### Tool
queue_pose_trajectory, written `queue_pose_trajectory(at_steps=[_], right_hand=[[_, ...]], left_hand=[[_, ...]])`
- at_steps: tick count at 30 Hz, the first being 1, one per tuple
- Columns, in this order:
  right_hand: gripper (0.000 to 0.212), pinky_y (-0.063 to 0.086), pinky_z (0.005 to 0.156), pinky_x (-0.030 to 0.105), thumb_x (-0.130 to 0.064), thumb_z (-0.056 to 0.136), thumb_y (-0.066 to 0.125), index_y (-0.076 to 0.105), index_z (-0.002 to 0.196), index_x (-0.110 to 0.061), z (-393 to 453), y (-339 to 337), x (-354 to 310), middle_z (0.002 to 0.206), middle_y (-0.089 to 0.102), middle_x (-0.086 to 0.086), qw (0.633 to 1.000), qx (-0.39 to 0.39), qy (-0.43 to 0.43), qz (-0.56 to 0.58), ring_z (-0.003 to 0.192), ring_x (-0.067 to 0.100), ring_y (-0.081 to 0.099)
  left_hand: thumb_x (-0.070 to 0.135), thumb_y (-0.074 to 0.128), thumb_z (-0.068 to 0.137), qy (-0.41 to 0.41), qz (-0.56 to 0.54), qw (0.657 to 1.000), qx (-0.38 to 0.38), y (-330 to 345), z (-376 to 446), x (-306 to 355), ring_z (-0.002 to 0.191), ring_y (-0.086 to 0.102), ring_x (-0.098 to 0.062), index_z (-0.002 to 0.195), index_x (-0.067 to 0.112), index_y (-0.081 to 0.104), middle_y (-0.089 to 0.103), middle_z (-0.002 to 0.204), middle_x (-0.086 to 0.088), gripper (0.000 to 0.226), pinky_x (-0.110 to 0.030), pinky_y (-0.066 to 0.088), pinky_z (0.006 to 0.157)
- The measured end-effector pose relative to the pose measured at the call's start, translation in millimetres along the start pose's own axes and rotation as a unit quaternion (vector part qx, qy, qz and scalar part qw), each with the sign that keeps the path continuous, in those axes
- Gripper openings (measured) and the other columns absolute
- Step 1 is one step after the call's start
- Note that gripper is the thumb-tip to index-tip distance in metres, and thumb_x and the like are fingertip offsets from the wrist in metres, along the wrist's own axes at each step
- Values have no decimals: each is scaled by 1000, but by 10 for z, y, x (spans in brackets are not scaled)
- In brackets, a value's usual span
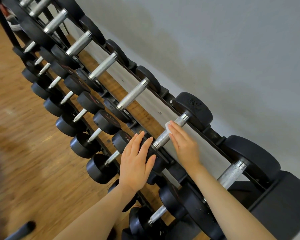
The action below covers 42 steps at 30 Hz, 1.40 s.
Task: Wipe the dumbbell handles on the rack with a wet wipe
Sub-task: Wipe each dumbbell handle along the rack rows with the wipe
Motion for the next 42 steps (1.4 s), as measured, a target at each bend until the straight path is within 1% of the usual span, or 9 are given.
queue_pose_trajectory(at_steps=[3, 8, 15, 19, 23, 30, 34, 39, 42], right_hand=[[35, 57, 81, 28, -26, 102, 47, 62, 128, -8, -26, -4, 73, 137, 57, 9, 1000, 10, 25, -16, 111, 21, 63], [31, 55, 69, 42, -20, 96, 57, 63, 123, -7, 3, -9, 69, 127, 62, 14, 997, 24, 5, -79, 95, 27, 60], [28, 44, 96, 42, -23, 96, 59, 68, 118, -7, 71, -148, 24, 120, 68, 4, 992, 65, -9, -111, 116, 23, 52], [28, 53, 91, 39, -18, 98, 56, 67, 115, 1, 118, -137, 55, 115, 67, 12, 998, 37, -8, -54, 111, 23, 56], [26, 51, 90, 30, -16, 98, 57, 68, 115, 0, 118, -189, -1, 113, 68, 11, 997, 62, 3, -36, 105, 20, 57], [25, 54, 84, 32, -13, 95, 62, 67, 115, 2, 69, -177, 20, 112, 67, 12, 998, 53, 18, -20, 102, 20, 55], [26, 50, 88, 24, -13, 92, 61, 68, 113, 2, 129, -192, 5, 109, 68, 11, 996, 71, 56, -4, 100, 18, 56], [28, 42, 85, 16, -15, 95, 58, 66, 118, -3, 75, -211, -43, 100, 66, 0, 997, 33, 62, -33, 94, 7, 52], [13, 50, 85, 21, -25, 98, 57, 67, 105, -30, 83, -246, -56, 100, 60, -13, 990, 26, 134, 44, 98, 0, 54]], left_hand=[[48, 32, 100, 0, -2, 1000, 0, 3, -4, 1, 147, 25, -26, 148, 29, 35, 28, 159, 0, 52, -44, 21, 115], [47, 34, 99, 3, -4, 1000, 6, -4, -3, 9, 146, 25, -25, 147, 29, 34, 29, 159, -1, 51, -43, 21, 114], [46, 34, 99, 1, -6, 1000, 8, -9, -9, 12, 146, 27, -26, 146, 31, 32, 30, 158, -1, 50, -44, 23, 114], [46, 35, 99, 0, -7, 1000, 9, -7, 2, 11, 146, 27, -26, 146, 31, 33, 31, 158, -1, 50, -45, 24, 114], [46, 34, 99, -1, -8, 1000, 7, 5, -2, -5, 147, 26, -25, 147, 31, 32, 29, 159, -1, 51, -45, 23, 114], [46, 35, 98, -2, -8, 1000, 5, 4, -3, -1, 146, 27, -27, 147, 29, 34, 30, 159, -2, 51, -48, 27, 114], [46, 34, 99, 1, -6, 1000, 8, 0, -5, -3, 146, 27, -26, 147, 29, 34, 29, 159, -2, 51, -45, 24, 114], [45, 37, 98, 8, -7, 1000, 15, -5, 2, 3, 146, 26, -25, 146, 27, 36, 29, 159, -2, 51, -44, 23, 114], [45, 36, 98, 7, -6, 1000, 15, -3, 0, 9, 146, 26, -25, 146, 28, 36, 29, 158, -2, 51, -44, 23, 114]])
Point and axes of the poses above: each hand's wrist, its own z-axis towards the middle knuckle, its own y-axis out of the palm, x = y × z, the point moved 4 cm from there along z, towards the middle knuckle
